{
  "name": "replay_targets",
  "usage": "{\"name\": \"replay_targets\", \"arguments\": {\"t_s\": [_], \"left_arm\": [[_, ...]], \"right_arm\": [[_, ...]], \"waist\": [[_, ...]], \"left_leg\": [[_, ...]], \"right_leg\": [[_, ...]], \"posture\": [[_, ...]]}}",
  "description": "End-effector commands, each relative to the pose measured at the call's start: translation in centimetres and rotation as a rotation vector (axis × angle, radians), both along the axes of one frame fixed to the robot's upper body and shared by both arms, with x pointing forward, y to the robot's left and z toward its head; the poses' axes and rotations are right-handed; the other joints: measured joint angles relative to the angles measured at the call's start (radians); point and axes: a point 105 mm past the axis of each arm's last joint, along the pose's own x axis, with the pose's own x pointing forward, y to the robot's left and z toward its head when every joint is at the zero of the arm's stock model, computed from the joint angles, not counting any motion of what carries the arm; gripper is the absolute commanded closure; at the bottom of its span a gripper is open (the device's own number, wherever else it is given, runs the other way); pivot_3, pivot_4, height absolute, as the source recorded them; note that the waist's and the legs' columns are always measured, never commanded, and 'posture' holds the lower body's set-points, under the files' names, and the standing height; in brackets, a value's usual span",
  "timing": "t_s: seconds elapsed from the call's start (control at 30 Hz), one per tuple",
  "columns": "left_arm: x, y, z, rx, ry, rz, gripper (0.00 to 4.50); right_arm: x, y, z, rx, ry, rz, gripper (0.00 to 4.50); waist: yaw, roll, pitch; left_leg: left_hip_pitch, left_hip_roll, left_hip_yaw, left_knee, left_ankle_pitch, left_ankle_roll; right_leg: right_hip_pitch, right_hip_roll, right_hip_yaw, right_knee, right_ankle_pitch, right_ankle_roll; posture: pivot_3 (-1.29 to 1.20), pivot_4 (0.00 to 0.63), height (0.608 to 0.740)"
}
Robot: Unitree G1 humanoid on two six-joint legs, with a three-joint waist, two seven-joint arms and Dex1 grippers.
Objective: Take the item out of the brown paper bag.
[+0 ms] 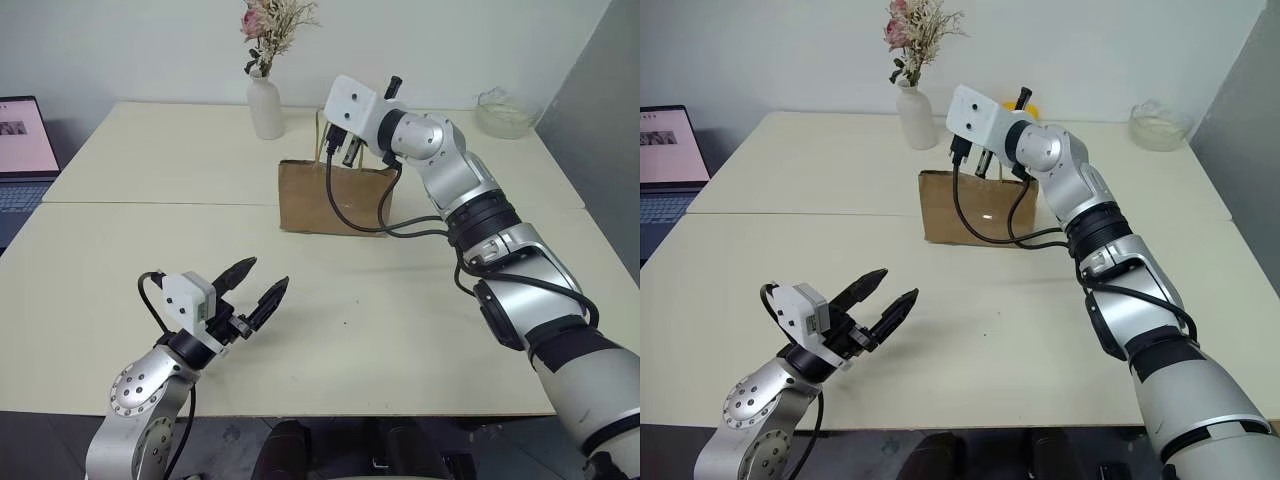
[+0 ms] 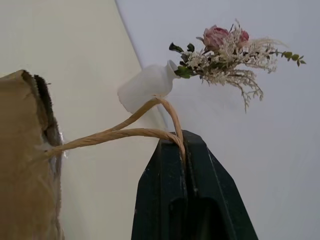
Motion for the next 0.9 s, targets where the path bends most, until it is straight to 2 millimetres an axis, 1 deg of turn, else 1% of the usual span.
{"name": "replay_targets", "arguments": {"t_s": [0.03, 0.2, 0.27, 0.37, 0.4, 0.53, 0.63, 0.7, 0.73, 0.77, 0.9], "left_arm": [[-0.1, -0.4, 0.8, 0.007, -0.046, -0.016, 1.01], [-0.1, -0.4, 0.7, 0.009, -0.047, -0.019, 1.01], [-0.1, -0.4, 0.7, 0.01, -0.048, -0.022, 1.01], [-0.1, -0.4, 0.8, 0.016, -0.049, -0.025, 1.01], [-0.2, -0.4, 0.8, 0.016, -0.05, -0.023, 1.01], [-0.2, -0.3, 0.9, 0.018, -0.06, -0.012, 1.01], [-0.3, 0.0, 1.0, 0.022, -0.066, 0.0, 1.01], [-0.3, 0.3, 1.2, 0.032, -0.074, 0.013, 1.01], [-0.4, 0.5, 1.3, 0.039, -0.079, 0.021, 1.01], [-0.4, 0.6, 1.3, 0.049, -0.083, 0.027, 1.01], [0.0, 1.6, 1.9, 0.074, -0.098, 0.045, 1.01]], "right_arm": [[-0.5, 0.4, 2.8, 0.009, -0.082, 0.003, 4.49], [-0.6, 0.4, 2.5, 0.008, -0.075, 0.014, 4.49], [-0.6, 0.4, 2.7, 0.019, -0.094, 0.015, 4.49], [-0.5, 0.1, 2.8, 0.032, -0.103, 0.006, 3.91], [-0.6, 0.1, 2.7, 0.04, -0.092, 0.014, 3.62], [-1.2, 0.4, 2.4, 0.055, -0.065, 0.053, 2.21], [-1.8, 0.2, 2.3, 0.078, -0.049, 0.076, 1.2], [-2.6, 0.0, 2.0, 0.11, -0.007, 0.114, 0.49], [-3.1, -0.2, 1.7, 0.151, 0.052, 0.137, 0.14], [-3.5, -0.4, 1.4, 0.183, 0.098, 0.156, 0.02], [-4.7, -2.2, -0.2, 0.224, 0.174, 0.178, 0.02]], "waist": [[0.0, 0.0, 0.0], [0.0, 0.0, 0.0], [0.0, 0.0, 0.0], [0.0, 0.0, 0.0], [0.0, 0.0, 0.0], [0.0, 0.0, 0.0], [0.0, 0.0, 0.0], [0.002, 0.0, 0.0], [0.003, 0.0, 0.0], [0.003, 0.0, 0.0], [0.005, 0.0, 0.0]], "left_leg": [[0.0, 0.0, 0.0, 0.0, 0.0, 0.0], [0.0, 0.0, 0.0, 0.0, 0.0, 0.0], [0.0, 0.0, 0.0, 0.0, 0.0, 0.0], [0.0, 0.0, 0.0, 0.0, 0.0, 0.0], [0.0, 0.0, 0.0, 0.0, 0.0, 0.0], [0.0, 0.0, 0.0, 0.0, 0.0, 0.0], [0.0, 0.0, 0.0, 0.0, 0.0, 0.0], [0.0, 0.0, 0.0, 0.0, 0.0, 0.0], [0.0, 0.0, 0.0, 0.0, 0.0, 0.0], [0.0, 0.0, -0.001, 0.0, 0.0, 0.0], [0.0, 0.0, -0.001, 0.001, 0.0, 0.0]], "right_leg": [[0.0, 0.0, 0.0, 0.0, 0.0, 0.0], [0.0, 0.0, 0.0, 0.0, 0.0, 0.0], [0.0, 0.0, 0.0, 0.0, 0.0, 0.0], [0.0, 0.0, 0.0, 0.0, 0.0, 0.0], [0.0, 0.0, 0.0, 0.0, 0.0, 0.0], [0.0, 0.0, 0.0, 0.0, 0.0, 0.0], [0.0, 0.0, 0.0, 0.0, 0.0, 0.0], [0.0, 0.0, 0.0, 0.0, 0.0, 0.0], [0.001, 0.0, 0.0, 0.0, 0.0, 0.0], [0.001, 0.0, 0.0, 0.0, 0.0, 0.0], [0.001, 0.0, -0.001, 0.001, 0.0, 0.0]], "posture": [[0.0, 0.15, 0.74], [0.0, 0.15, 0.74], [0.0, 0.15, 0.74], [0.0, 0.15, 0.74], [0.0, 0.15, 0.74], [0.0, 0.15, 0.74], [0.0, 0.15, 0.74], [0.0, 0.15, 0.74], [0.0, 0.15, 0.74], [0.0, 0.15, 0.74], [0.0, 0.15, 0.74]]}}
